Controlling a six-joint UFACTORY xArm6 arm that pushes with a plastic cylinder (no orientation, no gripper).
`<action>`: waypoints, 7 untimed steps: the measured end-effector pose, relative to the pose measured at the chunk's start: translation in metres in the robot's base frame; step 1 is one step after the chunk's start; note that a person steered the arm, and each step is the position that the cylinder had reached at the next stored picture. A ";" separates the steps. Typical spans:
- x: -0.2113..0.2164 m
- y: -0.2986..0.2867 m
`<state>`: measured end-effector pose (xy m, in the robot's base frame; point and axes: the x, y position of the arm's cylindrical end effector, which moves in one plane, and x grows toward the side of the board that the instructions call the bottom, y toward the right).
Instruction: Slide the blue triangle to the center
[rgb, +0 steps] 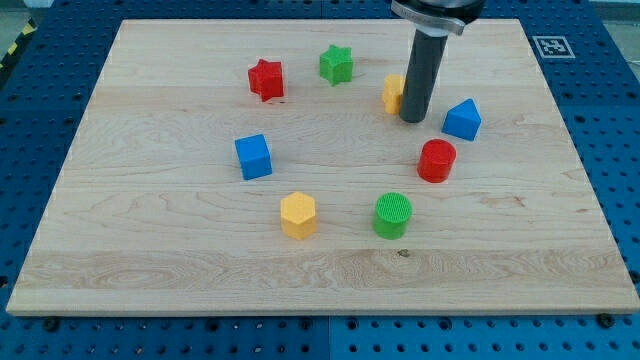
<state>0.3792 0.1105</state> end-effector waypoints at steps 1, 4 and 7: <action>-0.018 -0.006; -0.006 0.123; 0.009 -0.008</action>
<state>0.3878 0.1030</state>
